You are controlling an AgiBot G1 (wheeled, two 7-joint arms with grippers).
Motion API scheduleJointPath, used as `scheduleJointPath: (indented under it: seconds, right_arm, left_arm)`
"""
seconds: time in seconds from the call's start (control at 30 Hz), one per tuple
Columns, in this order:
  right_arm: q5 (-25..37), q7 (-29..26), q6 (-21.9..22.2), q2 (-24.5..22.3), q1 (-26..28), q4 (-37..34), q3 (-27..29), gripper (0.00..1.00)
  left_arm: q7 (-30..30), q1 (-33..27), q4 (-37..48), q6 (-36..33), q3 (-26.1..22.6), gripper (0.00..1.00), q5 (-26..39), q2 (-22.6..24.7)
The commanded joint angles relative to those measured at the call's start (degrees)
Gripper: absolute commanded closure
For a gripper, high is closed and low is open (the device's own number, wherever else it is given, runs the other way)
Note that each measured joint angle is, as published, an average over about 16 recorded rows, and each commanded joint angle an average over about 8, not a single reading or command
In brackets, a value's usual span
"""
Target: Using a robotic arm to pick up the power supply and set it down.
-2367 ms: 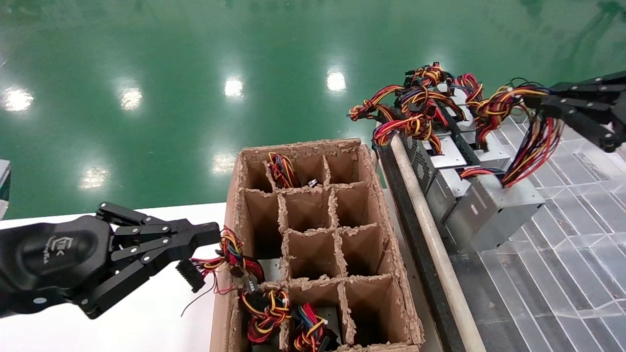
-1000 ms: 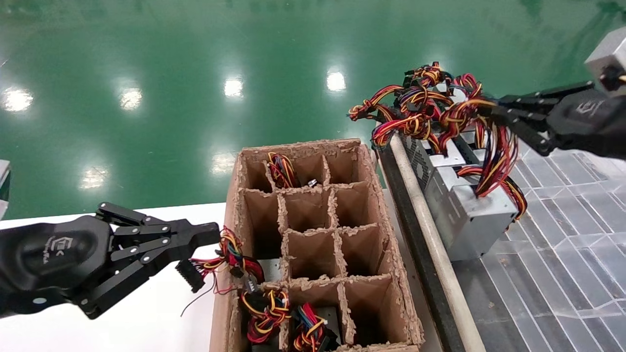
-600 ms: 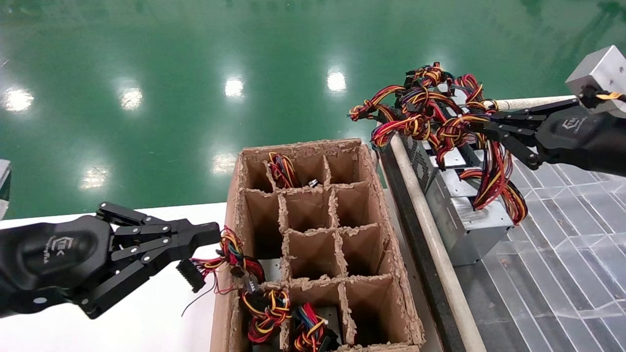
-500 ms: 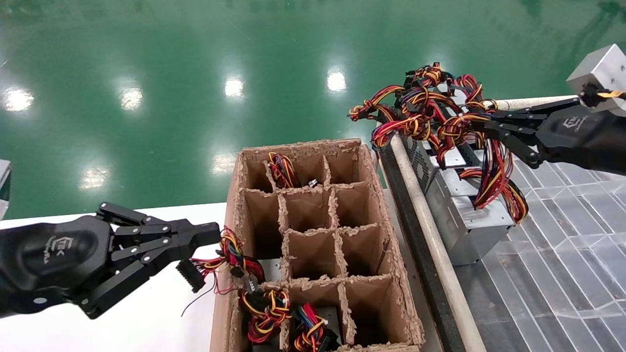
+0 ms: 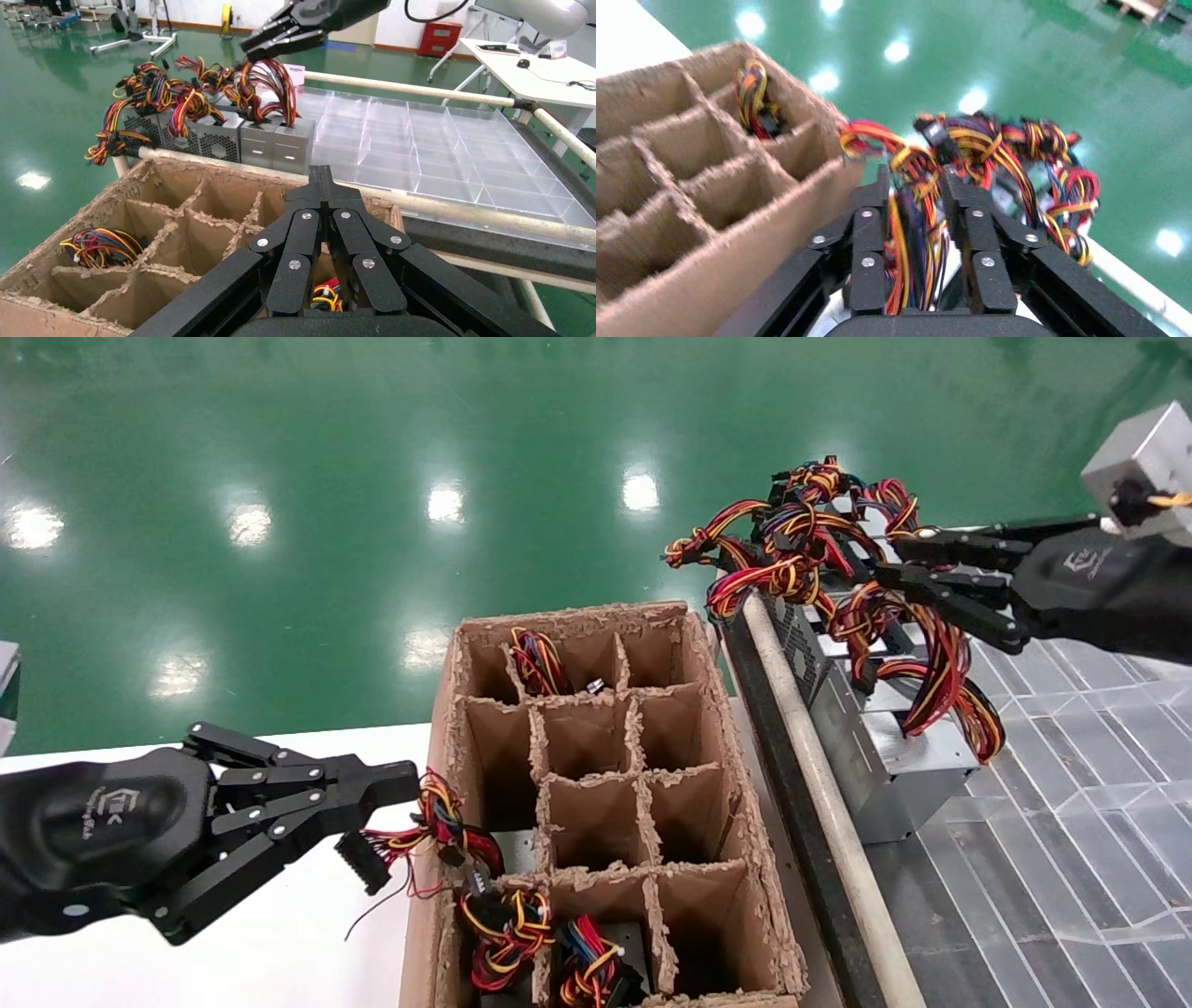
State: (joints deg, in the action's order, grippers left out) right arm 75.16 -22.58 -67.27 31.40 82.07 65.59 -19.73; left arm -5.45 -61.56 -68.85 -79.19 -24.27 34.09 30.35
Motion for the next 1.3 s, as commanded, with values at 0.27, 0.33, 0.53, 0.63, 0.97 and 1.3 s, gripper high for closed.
scheduleJointPath:
  seconds: [0.27, 0.33, 0.53, 0.63, 0.97, 1.3]
  right_arm:
    - [-5.77, 2.89, -2.29, 0.65, -0.19, -1.82, 2.25, 0.0]
    - [-6.74, 3.83, -2.68, 0.79, -0.32, -2.32, 2.67, 0.0]
    - [-8.94, 5.14, -3.78, 1.08, -1.33, -2.26, 3.07, 0.0]
    - [-10.15, 5.44, -4.53, 1.2, -2.3, -1.65, 3.06, 0.0]
    - [-14.55, 6.66, -7.17, 1.66, -5.76, 0.18, 3.18, 0.0]
    - [-18.82, 7.83, -9.73, 2.11, -9.12, 1.96, 3.3, 0.0]
  left_arm:
    - [0.0, 0.0, 0.0, 0.0, 0.0, 1.0, 0.0, 0.0]
    - [0.0, 0.0, 0.0, 0.0, 0.0, 1.0, 0.0, 0.0]
    - [0.0, 0.0, 0.0, 0.0, 0.0, 1.0, 0.0, 0.0]
    - [0.0, 0.0, 0.0, 0.0, 0.0, 1.0, 0.0, 0.0]
    - [0.0, 0.0, 0.0, 0.0, 0.0, 1.0, 0.0, 0.0]
    - [0.0, 0.0, 0.0, 0.0, 0.0, 0.0, 0.0, 0.0]
